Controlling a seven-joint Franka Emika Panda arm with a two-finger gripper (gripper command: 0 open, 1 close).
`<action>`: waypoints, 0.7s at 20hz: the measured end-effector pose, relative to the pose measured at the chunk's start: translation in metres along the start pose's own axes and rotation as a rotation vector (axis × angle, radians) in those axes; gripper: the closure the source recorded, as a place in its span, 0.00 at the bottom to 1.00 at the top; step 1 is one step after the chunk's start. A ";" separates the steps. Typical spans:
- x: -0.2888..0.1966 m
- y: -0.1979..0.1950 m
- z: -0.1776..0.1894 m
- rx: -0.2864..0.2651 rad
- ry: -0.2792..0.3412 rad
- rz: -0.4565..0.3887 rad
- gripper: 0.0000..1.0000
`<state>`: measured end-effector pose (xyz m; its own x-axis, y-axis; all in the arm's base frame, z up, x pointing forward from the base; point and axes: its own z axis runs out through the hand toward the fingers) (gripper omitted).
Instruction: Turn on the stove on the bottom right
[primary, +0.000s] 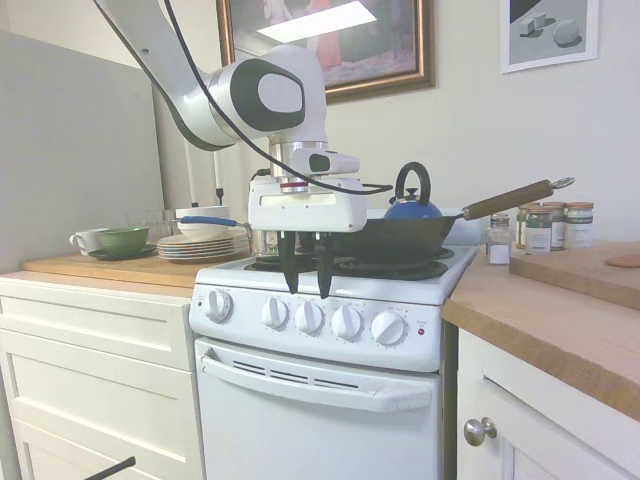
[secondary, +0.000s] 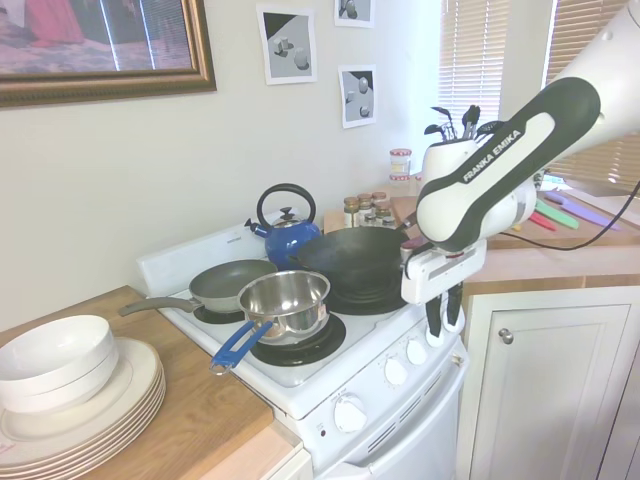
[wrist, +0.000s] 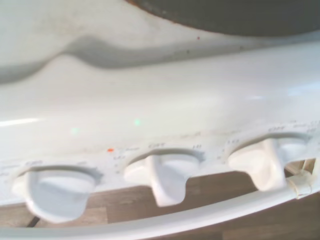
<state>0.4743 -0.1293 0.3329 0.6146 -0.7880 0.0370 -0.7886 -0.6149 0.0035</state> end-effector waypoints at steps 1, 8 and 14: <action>-0.001 0.001 -0.001 0.003 0.000 0.002 0.00; -0.003 0.000 -0.004 0.007 0.000 0.006 0.00; -0.002 0.005 -0.002 0.003 -0.005 0.018 0.00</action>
<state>0.4696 -0.1309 0.3351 0.6005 -0.7990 0.0325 -0.7994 -0.6008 -0.0004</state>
